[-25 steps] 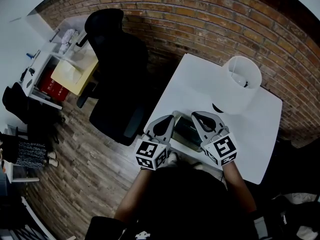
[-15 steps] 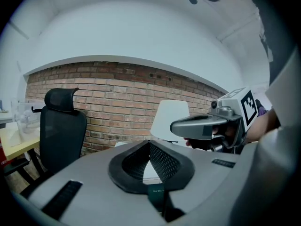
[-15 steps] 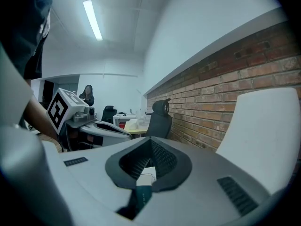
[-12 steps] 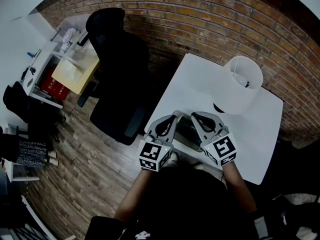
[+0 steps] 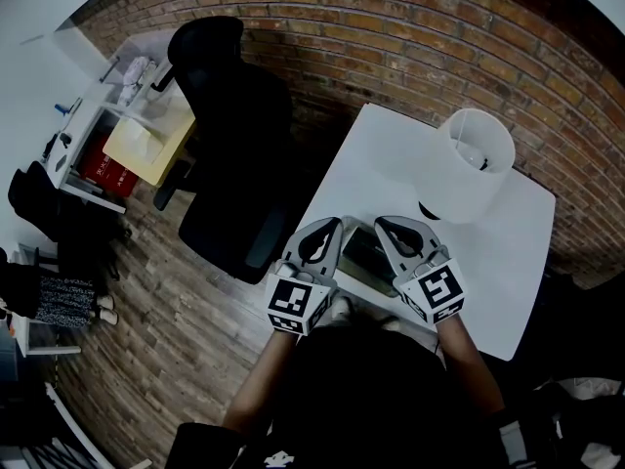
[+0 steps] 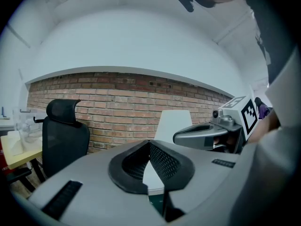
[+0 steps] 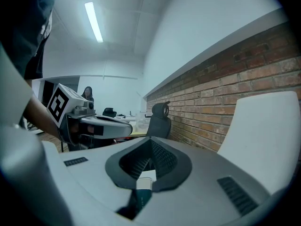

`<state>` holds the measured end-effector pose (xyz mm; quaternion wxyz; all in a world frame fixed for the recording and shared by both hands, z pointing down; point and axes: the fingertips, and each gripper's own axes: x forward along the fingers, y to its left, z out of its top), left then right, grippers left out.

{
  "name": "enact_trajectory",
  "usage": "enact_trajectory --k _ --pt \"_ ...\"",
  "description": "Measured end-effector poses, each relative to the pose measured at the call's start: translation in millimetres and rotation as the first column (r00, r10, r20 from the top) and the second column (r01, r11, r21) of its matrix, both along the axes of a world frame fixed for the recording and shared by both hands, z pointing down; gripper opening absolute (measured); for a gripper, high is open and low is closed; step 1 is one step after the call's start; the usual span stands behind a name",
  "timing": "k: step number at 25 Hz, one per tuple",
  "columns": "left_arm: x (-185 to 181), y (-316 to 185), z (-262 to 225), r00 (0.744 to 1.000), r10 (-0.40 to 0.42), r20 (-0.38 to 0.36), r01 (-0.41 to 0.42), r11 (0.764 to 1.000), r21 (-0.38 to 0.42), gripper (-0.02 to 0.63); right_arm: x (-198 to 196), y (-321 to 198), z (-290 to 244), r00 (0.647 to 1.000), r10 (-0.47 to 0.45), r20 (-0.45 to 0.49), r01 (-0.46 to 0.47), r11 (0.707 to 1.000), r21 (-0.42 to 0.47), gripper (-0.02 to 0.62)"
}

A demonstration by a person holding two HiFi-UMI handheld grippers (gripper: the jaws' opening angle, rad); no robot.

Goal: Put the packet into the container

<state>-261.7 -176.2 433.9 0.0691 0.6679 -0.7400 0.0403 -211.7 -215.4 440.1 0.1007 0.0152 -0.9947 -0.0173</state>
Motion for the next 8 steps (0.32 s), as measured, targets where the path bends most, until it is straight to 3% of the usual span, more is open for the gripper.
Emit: enact_trajectory --k 8 --pt "-2.9 -2.8 -2.6 1.000 0.007 0.005 -0.007 1.000 -0.001 0.005 -4.7 -0.3 -4.6 1.000 -0.008 0.008 0.008 1.000 -0.003 0.005"
